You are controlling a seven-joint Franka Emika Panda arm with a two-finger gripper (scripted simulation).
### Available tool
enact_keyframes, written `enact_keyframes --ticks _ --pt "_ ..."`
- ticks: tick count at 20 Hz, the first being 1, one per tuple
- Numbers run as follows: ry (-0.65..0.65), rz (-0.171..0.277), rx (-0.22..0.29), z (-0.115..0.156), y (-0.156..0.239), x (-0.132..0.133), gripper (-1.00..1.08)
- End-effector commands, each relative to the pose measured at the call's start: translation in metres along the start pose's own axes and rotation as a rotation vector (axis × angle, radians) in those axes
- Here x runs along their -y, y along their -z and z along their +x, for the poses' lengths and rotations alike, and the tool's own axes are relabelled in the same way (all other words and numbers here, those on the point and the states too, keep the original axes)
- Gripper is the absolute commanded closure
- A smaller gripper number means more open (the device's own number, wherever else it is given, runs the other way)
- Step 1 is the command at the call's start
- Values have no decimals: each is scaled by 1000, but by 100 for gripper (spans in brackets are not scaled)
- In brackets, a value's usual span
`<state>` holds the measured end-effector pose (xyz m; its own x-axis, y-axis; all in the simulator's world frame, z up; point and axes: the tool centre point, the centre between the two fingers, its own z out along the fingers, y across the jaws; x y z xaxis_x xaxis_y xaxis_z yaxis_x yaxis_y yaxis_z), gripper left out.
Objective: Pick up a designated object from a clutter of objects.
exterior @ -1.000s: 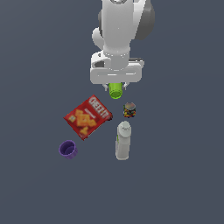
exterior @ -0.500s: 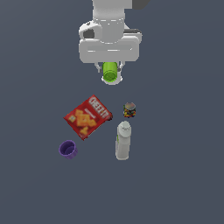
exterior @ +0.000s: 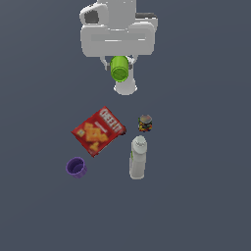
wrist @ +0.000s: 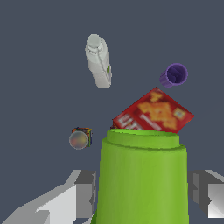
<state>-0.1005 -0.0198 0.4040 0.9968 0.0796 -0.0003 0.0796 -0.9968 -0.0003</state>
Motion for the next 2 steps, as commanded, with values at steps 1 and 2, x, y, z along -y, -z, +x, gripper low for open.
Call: enact_keyframes --ticks 1,2 --pt "0 0 0 0 3 -1 108" --pt "0 0 0 0 4 -1 108"
